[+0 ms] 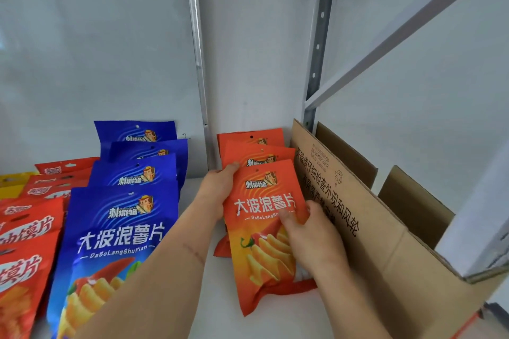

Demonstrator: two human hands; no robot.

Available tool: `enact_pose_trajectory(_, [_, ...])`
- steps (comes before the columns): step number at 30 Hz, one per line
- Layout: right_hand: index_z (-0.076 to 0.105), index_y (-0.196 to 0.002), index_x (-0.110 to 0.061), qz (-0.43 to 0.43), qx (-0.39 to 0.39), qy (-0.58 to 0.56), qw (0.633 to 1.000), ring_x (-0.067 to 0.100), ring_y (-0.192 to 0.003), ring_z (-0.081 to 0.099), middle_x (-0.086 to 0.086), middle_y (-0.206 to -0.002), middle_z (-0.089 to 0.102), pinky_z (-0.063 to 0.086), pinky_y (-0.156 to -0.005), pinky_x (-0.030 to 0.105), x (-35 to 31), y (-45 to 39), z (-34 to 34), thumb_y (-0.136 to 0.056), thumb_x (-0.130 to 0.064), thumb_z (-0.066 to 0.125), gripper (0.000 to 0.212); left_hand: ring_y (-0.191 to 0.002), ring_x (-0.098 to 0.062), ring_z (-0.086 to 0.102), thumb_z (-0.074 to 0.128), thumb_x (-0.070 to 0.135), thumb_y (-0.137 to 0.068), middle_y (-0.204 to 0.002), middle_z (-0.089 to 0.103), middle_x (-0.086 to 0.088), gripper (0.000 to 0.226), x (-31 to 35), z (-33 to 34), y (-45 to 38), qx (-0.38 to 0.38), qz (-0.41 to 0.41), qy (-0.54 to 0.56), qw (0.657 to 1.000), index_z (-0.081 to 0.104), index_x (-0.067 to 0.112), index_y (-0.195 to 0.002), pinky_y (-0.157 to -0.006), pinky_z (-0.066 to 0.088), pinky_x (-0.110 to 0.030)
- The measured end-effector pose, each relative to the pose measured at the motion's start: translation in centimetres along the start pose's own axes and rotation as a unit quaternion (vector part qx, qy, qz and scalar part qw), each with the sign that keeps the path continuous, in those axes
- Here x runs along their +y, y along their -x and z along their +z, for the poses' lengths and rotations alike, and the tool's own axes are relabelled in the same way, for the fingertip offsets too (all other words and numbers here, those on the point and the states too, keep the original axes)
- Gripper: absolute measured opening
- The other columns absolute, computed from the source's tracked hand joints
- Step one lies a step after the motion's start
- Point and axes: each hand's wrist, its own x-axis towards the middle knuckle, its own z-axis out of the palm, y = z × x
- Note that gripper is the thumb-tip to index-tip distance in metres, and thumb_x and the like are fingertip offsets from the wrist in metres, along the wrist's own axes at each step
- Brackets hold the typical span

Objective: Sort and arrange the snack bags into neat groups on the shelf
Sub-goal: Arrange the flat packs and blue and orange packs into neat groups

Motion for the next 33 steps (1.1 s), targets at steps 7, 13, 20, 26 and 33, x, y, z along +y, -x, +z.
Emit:
enact_pose_trajectory(7, [0.042, -0.136, -0.029, -0.029, 0.027, 0.039, 0.998, 0.020, -0.116, 0.057, -0.007, -0.128, 0.059, 0.040, -0.079, 0.030, 0.2, 1.0, 1.2, -0.090, -0.058, 0.054, 0.057, -0.081, -0.029, 0.076, 0.066, 0.045, -0.094, -0.097, 0.076, -0.012, 0.043, -0.8, -0.2, 0.1, 0.006, 0.005, -0.001, 1.000, 0.059, 0.012, -0.121, -0.071, 0.062, -0.042])
enact_pose_trajectory(13, [0.046, -0.133, -0.028, -0.015, 0.007, 0.018, 1.000, 0.019, -0.112, 0.059, -0.007, -0.124, 0.062, 0.041, -0.078, 0.028, -0.3, 0.9, 0.4, -0.089, -0.060, 0.054, 0.055, -0.084, -0.029, 0.075, 0.063, 0.047, -0.095, -0.100, 0.075, -0.012, 0.046, -1.0, -0.8, -0.1, 0.035, 0.037, -0.030, 0.998, 0.056, 0.012, -0.125, -0.083, 0.061, -0.048])
enact_pose_trajectory(20, [0.052, -0.118, -0.029, -0.004, 0.028, 0.042, 0.999, 0.019, -0.101, 0.063, -0.007, -0.112, 0.066, 0.047, -0.075, 0.032, -0.1, 0.5, 0.4, -0.086, -0.062, 0.058, 0.047, -0.085, -0.028, 0.074, 0.055, 0.061, -0.094, -0.100, 0.074, -0.011, 0.057, 0.3, -0.7, 0.9, 0.041, 0.015, 0.009, 0.999, 0.054, 0.014, -0.126, -0.076, 0.061, -0.044])
enact_pose_trajectory(26, [0.047, -0.102, -0.027, 0.008, 0.074, -0.035, 0.997, 0.021, -0.086, 0.062, -0.001, -0.105, 0.070, 0.042, -0.069, 0.030, 0.5, 0.6, 0.6, -0.091, -0.046, 0.062, 0.027, -0.078, -0.020, 0.066, 0.036, 0.065, -0.100, -0.088, 0.067, -0.003, 0.051, -0.9, -0.5, 2.0, 0.058, 0.011, 0.047, 0.997, 0.056, 0.018, -0.104, -0.060, 0.049, -0.033])
enact_pose_trajectory(33, [0.053, -0.115, -0.021, 0.016, 0.052, -0.004, 0.999, 0.024, -0.098, 0.066, -0.001, -0.109, 0.070, 0.050, -0.076, 0.033, 0.6, -0.2, 1.1, -0.091, -0.053, 0.058, 0.040, -0.077, -0.026, 0.074, 0.045, 0.064, -0.097, -0.086, 0.077, -0.009, 0.050, -2.6, -0.2, 3.4, 0.012, -0.019, 0.066, 0.998, 0.064, 0.018, -0.100, -0.066, 0.057, -0.037])
